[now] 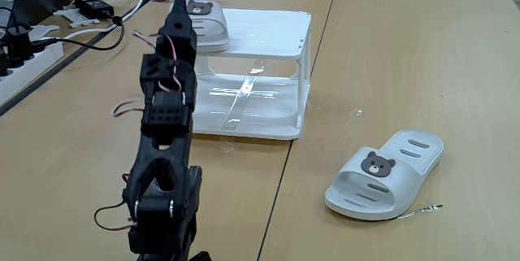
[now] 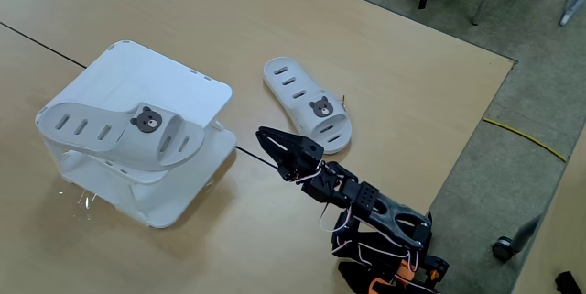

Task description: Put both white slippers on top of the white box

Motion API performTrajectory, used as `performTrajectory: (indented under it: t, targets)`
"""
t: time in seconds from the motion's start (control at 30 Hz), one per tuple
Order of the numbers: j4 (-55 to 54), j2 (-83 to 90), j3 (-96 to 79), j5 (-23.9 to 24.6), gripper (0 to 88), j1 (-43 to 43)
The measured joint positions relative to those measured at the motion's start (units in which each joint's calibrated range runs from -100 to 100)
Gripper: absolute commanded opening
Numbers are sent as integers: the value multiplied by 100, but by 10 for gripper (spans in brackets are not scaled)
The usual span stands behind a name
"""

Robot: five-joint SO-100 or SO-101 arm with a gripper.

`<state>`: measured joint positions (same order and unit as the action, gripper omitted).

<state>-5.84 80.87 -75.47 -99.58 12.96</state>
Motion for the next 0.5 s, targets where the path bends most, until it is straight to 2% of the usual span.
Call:
performTrajectory:
  t: [0.2,0.33,0.5]
  targets:
    - [-2017,41,-2327,0,7,-195]
    - [-2429,-1476,-2372,0,7,-375]
    - [-3983,-4478,-2282,0,7,-816]
